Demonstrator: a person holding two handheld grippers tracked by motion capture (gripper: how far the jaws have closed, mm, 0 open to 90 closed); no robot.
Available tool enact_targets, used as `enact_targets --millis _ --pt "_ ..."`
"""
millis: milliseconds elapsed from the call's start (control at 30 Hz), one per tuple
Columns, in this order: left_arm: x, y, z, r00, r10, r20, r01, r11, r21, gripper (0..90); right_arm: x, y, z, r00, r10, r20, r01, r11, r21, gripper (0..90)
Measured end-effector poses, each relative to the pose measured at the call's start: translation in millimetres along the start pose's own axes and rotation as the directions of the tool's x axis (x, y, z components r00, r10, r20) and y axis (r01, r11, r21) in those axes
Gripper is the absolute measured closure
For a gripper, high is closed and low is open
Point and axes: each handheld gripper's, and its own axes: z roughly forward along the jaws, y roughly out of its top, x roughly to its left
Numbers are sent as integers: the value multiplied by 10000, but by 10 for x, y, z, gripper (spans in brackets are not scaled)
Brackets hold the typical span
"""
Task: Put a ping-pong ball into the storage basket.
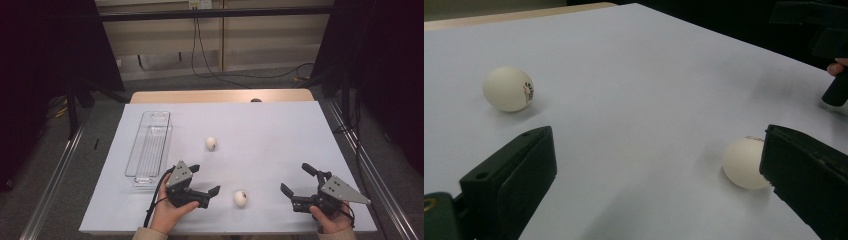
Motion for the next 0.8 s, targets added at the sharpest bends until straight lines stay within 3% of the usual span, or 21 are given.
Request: enact_targets --millis 800 --pt "-67 14 108 9996 141 232 -148 9995 270 18 -2 0 3 10000 -10 -22 10 10000 -20 26"
